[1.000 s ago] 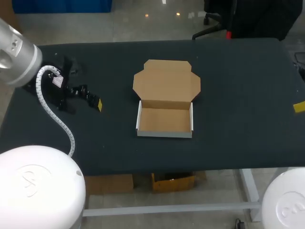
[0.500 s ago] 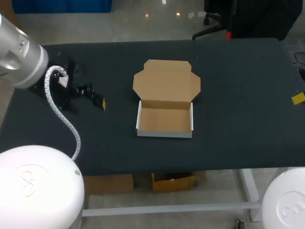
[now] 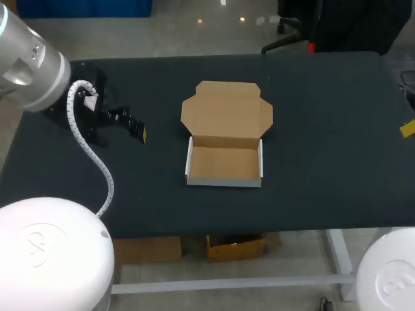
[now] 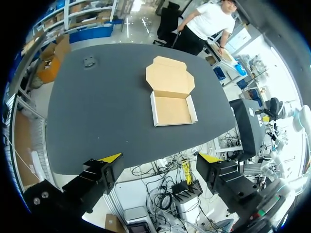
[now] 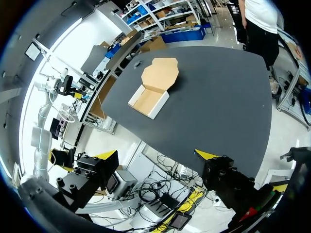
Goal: Assemble the packaging by folding the flat box into shape, placing the metal phone stand inside, and closing the box properly
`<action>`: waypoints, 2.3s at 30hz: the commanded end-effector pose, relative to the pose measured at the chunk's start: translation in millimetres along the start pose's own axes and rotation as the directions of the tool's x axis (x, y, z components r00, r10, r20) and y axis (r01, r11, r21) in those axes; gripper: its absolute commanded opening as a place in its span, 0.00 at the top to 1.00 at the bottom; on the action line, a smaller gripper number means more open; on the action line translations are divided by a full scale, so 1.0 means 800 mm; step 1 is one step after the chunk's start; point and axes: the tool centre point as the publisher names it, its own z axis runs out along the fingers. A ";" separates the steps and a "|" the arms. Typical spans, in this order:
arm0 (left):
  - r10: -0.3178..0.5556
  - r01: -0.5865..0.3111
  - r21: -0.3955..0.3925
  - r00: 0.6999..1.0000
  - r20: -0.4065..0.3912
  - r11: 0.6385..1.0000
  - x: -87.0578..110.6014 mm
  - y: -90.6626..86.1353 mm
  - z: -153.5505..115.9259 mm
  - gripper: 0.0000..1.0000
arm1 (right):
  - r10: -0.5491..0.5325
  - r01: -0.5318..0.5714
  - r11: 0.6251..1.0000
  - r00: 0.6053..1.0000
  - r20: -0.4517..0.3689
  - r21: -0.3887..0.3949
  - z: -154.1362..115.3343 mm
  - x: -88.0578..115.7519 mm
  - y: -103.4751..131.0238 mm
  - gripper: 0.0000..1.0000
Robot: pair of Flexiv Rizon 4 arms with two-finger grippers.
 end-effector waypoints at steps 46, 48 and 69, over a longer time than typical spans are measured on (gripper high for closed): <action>-0.136 0.146 -0.037 0.973 0.187 0.989 -0.059 -0.058 0.114 0.00 | 0.028 -0.028 0.999 1.000 0.013 0.025 0.006 -0.002 0.003 0.00; -0.137 0.148 -0.043 0.972 0.190 0.988 -0.065 -0.061 0.120 0.00 | 0.028 -0.028 0.999 1.000 0.013 0.025 0.006 -0.002 0.003 0.00; -0.198 0.229 -0.099 0.946 0.257 0.968 -0.131 -0.101 0.171 0.00 | 0.028 -0.028 0.999 1.000 0.013 0.025 0.006 -0.002 0.003 0.00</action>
